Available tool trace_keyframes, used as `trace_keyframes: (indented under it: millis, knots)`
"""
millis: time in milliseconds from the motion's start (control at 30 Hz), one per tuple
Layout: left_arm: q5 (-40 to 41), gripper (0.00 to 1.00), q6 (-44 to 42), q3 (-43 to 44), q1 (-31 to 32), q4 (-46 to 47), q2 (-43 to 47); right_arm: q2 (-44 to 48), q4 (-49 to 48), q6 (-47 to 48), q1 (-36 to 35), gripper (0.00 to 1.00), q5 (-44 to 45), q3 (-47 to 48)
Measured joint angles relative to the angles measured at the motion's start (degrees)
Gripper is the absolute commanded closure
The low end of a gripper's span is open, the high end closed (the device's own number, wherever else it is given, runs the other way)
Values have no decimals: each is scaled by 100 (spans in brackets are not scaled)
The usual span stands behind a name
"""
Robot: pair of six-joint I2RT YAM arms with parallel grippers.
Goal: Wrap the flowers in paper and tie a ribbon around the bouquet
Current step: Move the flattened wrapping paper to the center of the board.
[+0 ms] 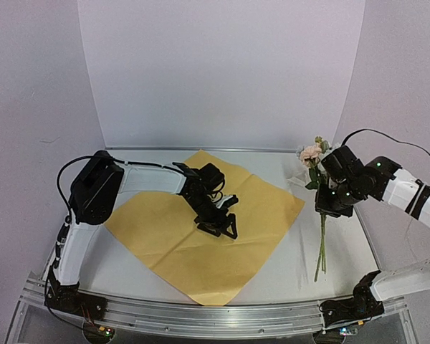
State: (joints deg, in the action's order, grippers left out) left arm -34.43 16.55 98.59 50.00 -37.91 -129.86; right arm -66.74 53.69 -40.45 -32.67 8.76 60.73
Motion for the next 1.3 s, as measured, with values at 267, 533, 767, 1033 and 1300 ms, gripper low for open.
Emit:
trace_keyframes:
  millis: [267,533,767,1033,1300]
  knots:
    - [30,20,-15,568,69,-190,-323,-380,-38,78,2,100,-24,60]
    - [-36,21,-344,1450,70,-441,-836,-836,-383,182,0,100,-51,278]
    - [18,20,-778,1443,55,-561,-828,-1196,-698,214,2,100,-117,282]
    - [314,12,-1036,538,8,-495,3,-1735,-1122,356,2,100,-577,610]
    - [887,18,-14,-947,-385,390,1848,-2639,-1785,671,-48,100,-1341,1415]
